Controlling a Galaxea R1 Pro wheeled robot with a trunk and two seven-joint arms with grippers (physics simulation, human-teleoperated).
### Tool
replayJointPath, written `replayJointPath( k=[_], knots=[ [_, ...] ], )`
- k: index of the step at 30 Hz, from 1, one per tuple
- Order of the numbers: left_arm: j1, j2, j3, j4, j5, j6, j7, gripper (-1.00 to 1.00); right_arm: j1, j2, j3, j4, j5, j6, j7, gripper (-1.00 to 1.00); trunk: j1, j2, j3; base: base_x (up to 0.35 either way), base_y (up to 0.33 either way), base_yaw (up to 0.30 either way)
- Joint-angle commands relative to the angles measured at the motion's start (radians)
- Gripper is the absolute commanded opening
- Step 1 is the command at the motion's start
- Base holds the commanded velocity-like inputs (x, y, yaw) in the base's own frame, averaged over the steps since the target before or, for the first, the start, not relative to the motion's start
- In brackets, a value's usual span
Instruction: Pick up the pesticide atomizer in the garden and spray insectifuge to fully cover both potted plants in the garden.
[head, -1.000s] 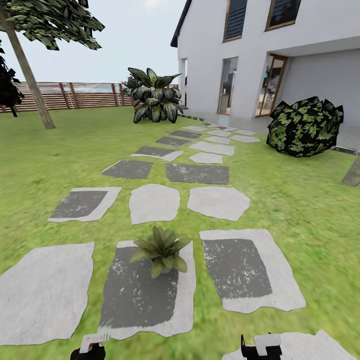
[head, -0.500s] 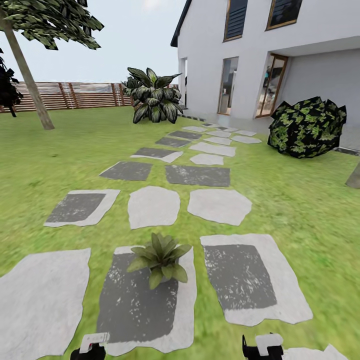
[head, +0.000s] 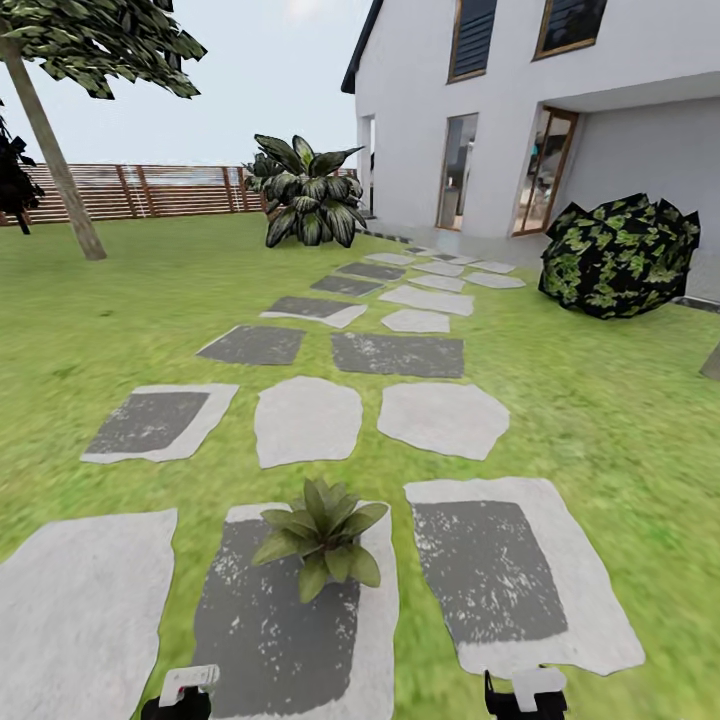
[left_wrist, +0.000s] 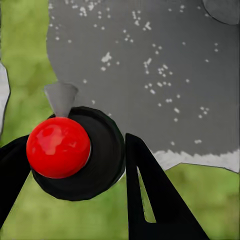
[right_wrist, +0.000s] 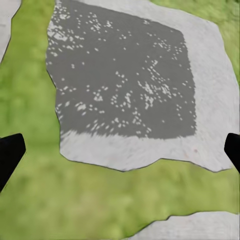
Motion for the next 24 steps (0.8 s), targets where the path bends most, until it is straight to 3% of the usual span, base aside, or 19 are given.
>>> replayJointPath(
  k=[1,12,15,17,20,21,22,23,24],
  knots=[
    [-0.001,0.0,0.008,0.001,0.004,-0.002,-0.01,-1.0,-0.001,0.0,-0.008,0.001,0.011,-0.003,-0.004,1.0,0.0,0.0,-0.001,0.148,0.122,0.0],
    [-0.001,0.002,0.009,0.0,0.002,-0.002,-0.011,-1.0,-0.001,0.007,-0.008,0.001,0.008,-0.003,-0.005,1.0,0.0,0.0,-0.001,0.163,0.139,0.0],
    [-0.002,0.004,0.001,-0.011,-0.017,-0.001,-0.019,-1.0,-0.002,0.009,-0.003,-0.006,0.01,-0.002,-0.002,1.0,0.0,0.0,-0.001,0.172,0.151,0.0],
    [-0.01,0.02,-0.017,-0.015,-0.079,0.001,-0.027,-1.0,-0.002,0.005,0.019,-0.011,0.023,-0.002,0.002,1.0,0.0,0.0,-0.001,0.129,0.08,0.0],
    [-0.014,0.068,-0.065,-0.018,-0.256,0.004,-0.071,-1.0,-0.003,-0.005,0.104,-0.082,0.098,0.002,0.087,1.0,0.0,0.0,-0.001,0.032,0.019,0.0],
    [-0.016,0.103,-0.076,-0.029,-0.363,0.003,-0.256,-1.0,-0.003,-0.03,0.126,-0.165,0.149,0.008,0.279,1.0,0.0,0.0,-0.001,0.002,0.001,0.0],
    [-0.016,0.118,-0.077,-0.057,-0.401,0.004,-0.332,-1.0,-0.003,-0.041,0.128,-0.194,0.155,0.029,0.361,1.0,0.0,0.0,-0.001,0.001,0.001,0.0],
    [-0.015,0.138,-0.077,-0.11,-0.449,0.008,-0.428,-1.0,-0.003,-0.06,0.13,-0.235,0.161,0.074,0.49,1.0,0.0,0.0,-0.001,0.0,0.0,0.0],
    [-0.016,0.152,-0.077,-0.148,-0.475,0.01,-0.496,-1.0,-0.003,-0.079,0.13,-0.27,0.167,0.097,0.588,1.0,0.0,0.0,-0.001,0.0,0.0,0.0]
  ],
)
